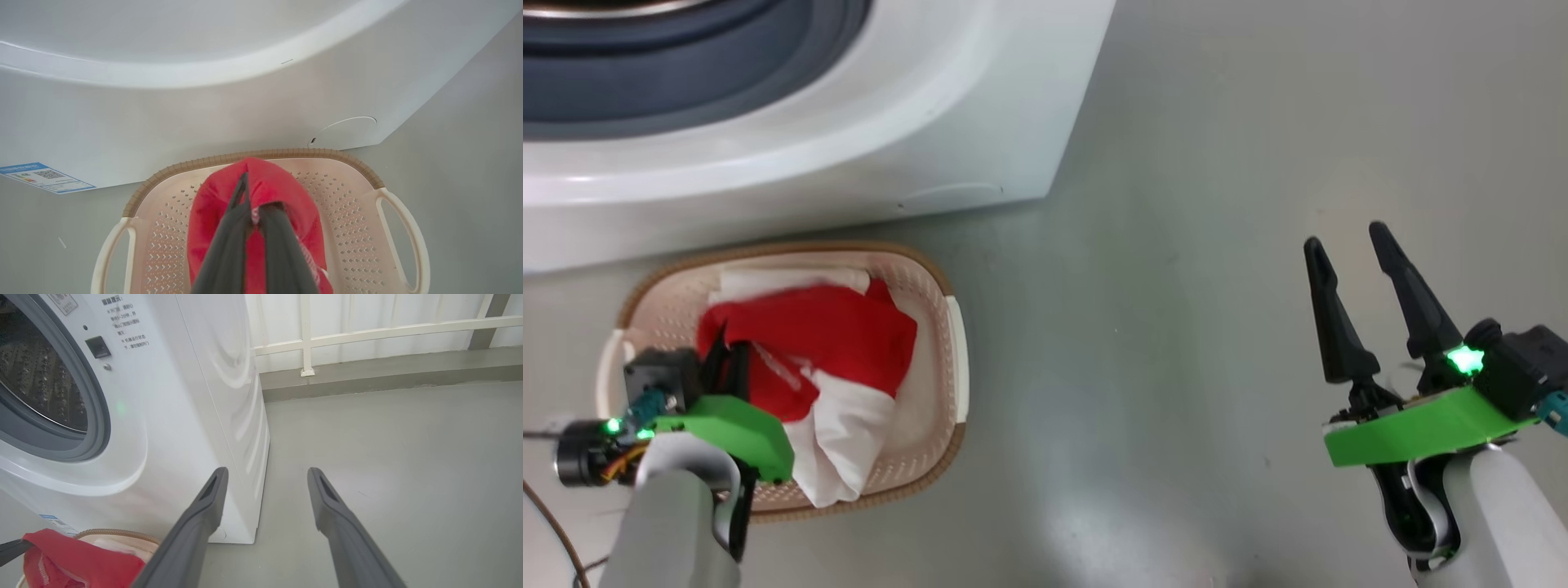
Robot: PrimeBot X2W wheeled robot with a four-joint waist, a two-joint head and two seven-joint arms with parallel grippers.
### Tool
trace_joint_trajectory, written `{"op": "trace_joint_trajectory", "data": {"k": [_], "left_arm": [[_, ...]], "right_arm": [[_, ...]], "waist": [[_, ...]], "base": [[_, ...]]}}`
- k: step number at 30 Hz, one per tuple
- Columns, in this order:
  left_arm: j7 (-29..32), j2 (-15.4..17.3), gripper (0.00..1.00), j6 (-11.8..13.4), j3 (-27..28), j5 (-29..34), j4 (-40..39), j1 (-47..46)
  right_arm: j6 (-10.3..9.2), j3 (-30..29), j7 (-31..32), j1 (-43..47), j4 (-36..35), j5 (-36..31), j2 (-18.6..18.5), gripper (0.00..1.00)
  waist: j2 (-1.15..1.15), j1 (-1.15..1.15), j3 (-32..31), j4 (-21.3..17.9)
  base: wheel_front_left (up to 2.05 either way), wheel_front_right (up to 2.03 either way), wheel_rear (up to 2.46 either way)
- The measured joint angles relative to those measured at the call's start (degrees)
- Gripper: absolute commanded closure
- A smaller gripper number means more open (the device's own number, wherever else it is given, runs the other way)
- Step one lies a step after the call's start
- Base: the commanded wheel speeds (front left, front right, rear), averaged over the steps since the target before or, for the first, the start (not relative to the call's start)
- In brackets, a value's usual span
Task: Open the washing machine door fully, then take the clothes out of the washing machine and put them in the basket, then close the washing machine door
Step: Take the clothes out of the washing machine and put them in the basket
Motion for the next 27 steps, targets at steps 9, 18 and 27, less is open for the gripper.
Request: {"op": "trace_joint_trajectory", "data": {"k": [9,18,27], "left_arm": [[0.0,1.5,1.0,0.3,-0.9,1.0,10.2,-8.1],[0.0,2.8,1.0,0.4,-1.6,1.1,16.8,-13.6],[0.0,3.4,1.0,0.4,-2.1,1.1,21.4,-16.4]], "right_arm": [[0.0,1.3,0.0,-4.1,-0.8,-0.1,0.4,0.0],[0.0,2.1,0.0,-6.5,-1.3,-0.5,0.8,0.0],[0.0,2.7,0.0,-7.1,-1.4,-0.5,1.1,0.0]], "waist": [[0.0,0.0,6.7,-1.4],[0.0,0.0,12.2,-2.5],[0.0,0.0,14.7,-3.6]], "base": [[0.0,0.0,0.0],[0.0,0.0,0.0],[0.0,0.0,0.0]]}}
